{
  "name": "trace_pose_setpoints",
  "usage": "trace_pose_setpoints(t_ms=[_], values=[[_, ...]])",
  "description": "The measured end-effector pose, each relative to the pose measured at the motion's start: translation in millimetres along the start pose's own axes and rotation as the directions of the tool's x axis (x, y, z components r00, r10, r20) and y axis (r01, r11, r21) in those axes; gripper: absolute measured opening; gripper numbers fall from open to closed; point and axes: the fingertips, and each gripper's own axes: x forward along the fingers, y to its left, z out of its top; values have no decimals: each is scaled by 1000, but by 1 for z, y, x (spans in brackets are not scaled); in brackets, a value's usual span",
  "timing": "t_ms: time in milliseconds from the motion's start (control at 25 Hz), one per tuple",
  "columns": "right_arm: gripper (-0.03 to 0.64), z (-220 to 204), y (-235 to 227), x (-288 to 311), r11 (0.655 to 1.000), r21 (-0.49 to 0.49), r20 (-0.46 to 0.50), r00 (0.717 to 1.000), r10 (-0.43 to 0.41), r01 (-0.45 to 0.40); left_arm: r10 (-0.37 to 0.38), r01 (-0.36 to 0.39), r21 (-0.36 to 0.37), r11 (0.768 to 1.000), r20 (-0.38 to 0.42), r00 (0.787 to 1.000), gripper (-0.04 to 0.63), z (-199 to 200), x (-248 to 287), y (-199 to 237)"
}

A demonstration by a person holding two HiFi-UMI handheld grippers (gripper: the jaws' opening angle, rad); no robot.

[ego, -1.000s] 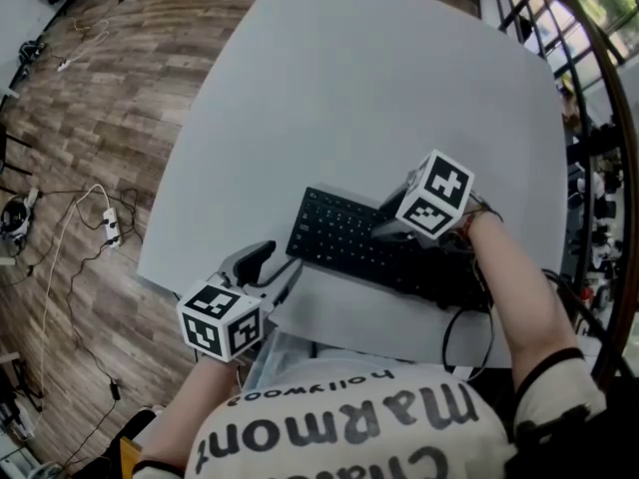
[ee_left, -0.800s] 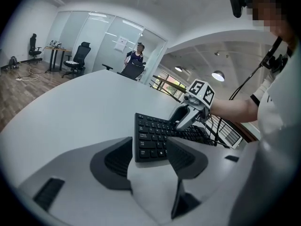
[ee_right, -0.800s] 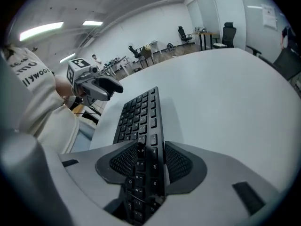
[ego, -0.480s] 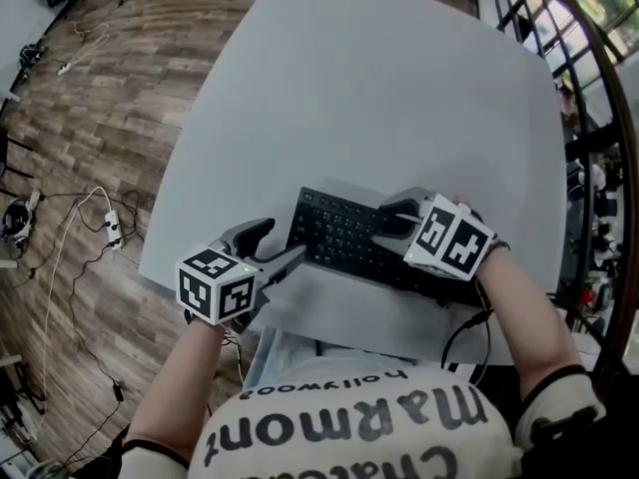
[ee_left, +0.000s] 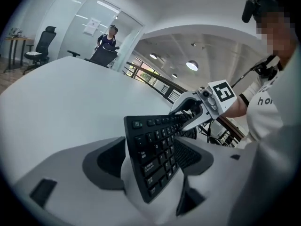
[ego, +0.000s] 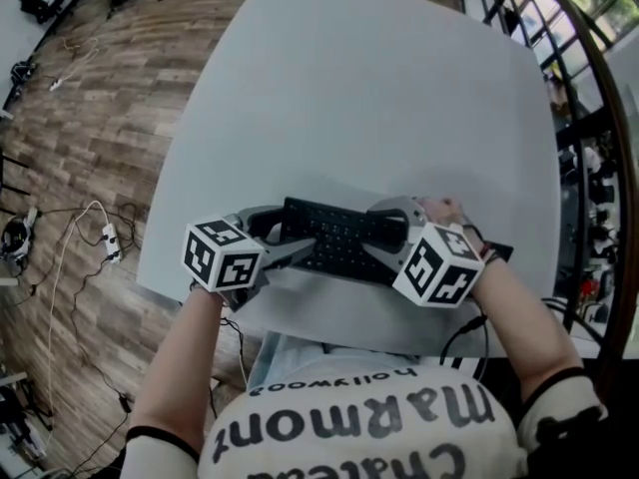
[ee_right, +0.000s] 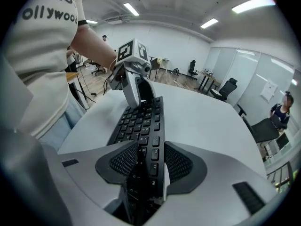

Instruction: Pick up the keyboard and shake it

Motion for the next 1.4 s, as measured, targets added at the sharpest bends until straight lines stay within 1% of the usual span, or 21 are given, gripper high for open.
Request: trace_pose_setpoints(t_ms=[120,280,440,520,600,720,840,960,1040,1080,1120,1200,1240,1280,1320,1360,1400], values=[[201,1,5,1,999,-41,-6,1000,-16,15,-60,60,-7,998,-34,998,322,-5,9,-3],[201,4,10,1,996,-76,6,999,-39,39,-126,124,-37,992,-55,990,322,-3,16,-7],[198,6,11,-2,993,-84,26,997,-76,78,-198,195,-95,976,-17,980,322,4,13,-11],[196,7,11,-4,991,-91,35,995,-95,97,-213,211,-85,974,-16,977,322,3,11,-13],[195,8,12,-5,988,-100,42,993,-114,118,-222,219,-67,973,-37,974,319,0,10,-15],[193,6,10,-8,982,-119,51,988,-144,150,-239,235,-69,969,-60,969,318,-1,12,-16],[190,7,5,-14,974,-114,68,980,-187,194,-252,247,-61,967,-84,964,319,-2,14,-18],[189,9,6,-21,966,-120,92,971,-220,230,-292,290,-40,956,-127,948,318,-5,23,-29],[189,10,7,-24,960,-121,102,965,-240,251,-328,327,-32,945,-150,933,298,-5,29,-37],[189,11,6,-25,958,-122,105,963,-247,259,-340,338,-34,940,-149,929,282,-3,31,-39],[189,11,6,-25,957,-124,106,962,-252,264,-348,346,-42,937,-139,927,276,-1,32,-40],[187,12,4,-25,953,-124,110,959,-263,276,-363,358,-63,932,-112,925,235,3,33,-38],[187,14,3,-28,948,-118,122,952,-282,296,-369,363,-70,929,-106,924,211,3,33,-37],[183,18,-2,-34,937,-104,145,937,-318,334,-375,368,-77,927,-109,921,195,3,34,-38],[35,24,-10,-43,922,-82,174,917,-360,378,-387,378,-92,921,-117,915,185,1,34,-39],[34,30,-18,-52,912,-58,193,901,-388,406,-407,394,-120,911,-121,905,167,1,34,-41],[34,35,-25,-57,910,-42,197,896,-398,413,-430,412,-151,899,-113,896,166,2,34,-43]])
